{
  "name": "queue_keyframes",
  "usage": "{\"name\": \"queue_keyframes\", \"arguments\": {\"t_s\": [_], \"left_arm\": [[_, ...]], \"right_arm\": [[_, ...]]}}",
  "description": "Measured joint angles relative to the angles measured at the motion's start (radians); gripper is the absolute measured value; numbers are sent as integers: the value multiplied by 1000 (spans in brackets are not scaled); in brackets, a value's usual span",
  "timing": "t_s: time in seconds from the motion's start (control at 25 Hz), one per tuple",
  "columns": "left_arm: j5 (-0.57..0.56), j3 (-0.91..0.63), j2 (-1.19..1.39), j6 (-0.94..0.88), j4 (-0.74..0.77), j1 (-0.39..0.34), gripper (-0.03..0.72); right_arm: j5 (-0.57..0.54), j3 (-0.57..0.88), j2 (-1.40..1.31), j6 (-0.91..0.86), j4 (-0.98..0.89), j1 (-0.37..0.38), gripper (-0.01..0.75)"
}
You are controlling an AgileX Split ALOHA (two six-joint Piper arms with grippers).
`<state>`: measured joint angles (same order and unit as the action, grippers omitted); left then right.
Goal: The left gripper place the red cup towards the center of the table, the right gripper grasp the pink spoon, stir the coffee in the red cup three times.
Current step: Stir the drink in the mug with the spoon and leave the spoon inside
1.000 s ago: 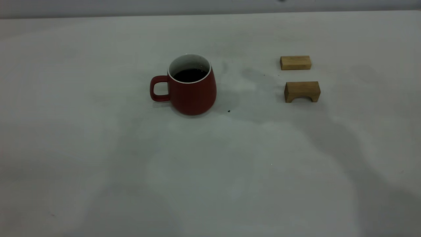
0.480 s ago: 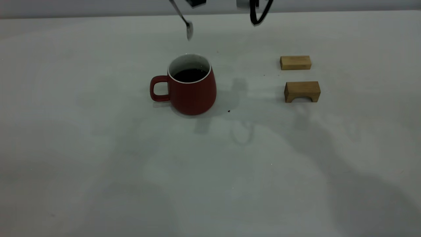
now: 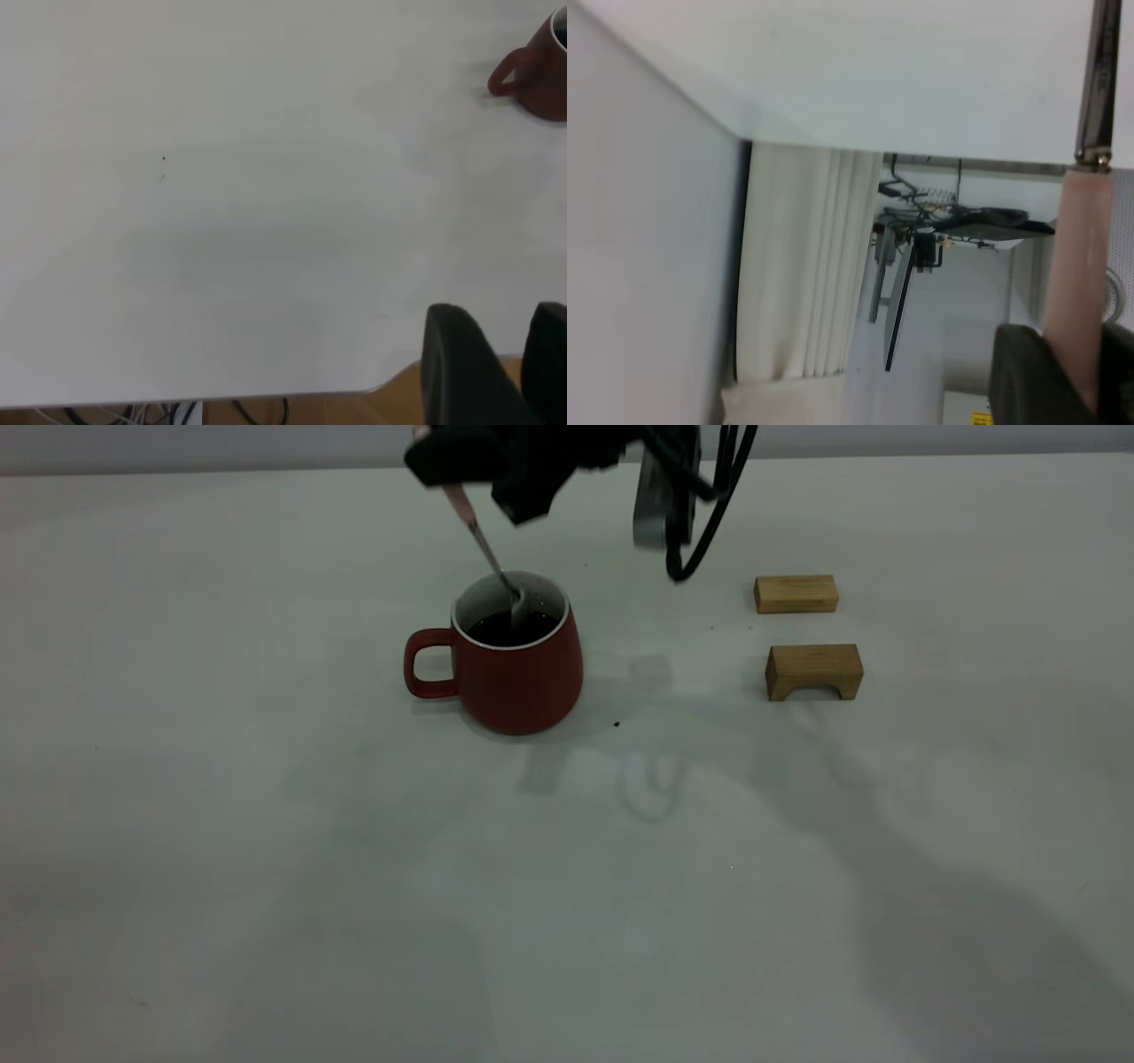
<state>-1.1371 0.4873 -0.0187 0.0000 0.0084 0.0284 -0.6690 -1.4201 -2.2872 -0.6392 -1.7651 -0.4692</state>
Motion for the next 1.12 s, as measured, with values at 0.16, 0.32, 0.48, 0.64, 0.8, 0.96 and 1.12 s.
{"name": "queue_keyframes", "arguments": {"t_s": [0.16, 0.32, 0.48, 0.64, 0.8, 0.96, 1.12], "left_arm": [[0, 0, 0, 0, 0, 0, 247], [0, 0, 0, 0, 0, 0, 247], [0, 0, 0, 0, 0, 0, 247], [0, 0, 0, 0, 0, 0, 246], [0, 0, 0, 0, 0, 0, 246], [0, 0, 0, 0, 0, 0, 246], [0, 0, 0, 0, 0, 0, 245]], "right_arm": [[-37, -57, -80, -3, 0, 0, 145], [-56, -118, -127, -3, 0, 1, 145], [-68, -128, -140, -15, 26, 35, 145], [-79, -128, -142, -143, 90, 67, 145], [-83, -132, -142, -176, 105, 42, 145], [-94, -168, -157, -67, 54, 20, 145], [-105, -176, -171, -35, 85, 41, 145]]}}
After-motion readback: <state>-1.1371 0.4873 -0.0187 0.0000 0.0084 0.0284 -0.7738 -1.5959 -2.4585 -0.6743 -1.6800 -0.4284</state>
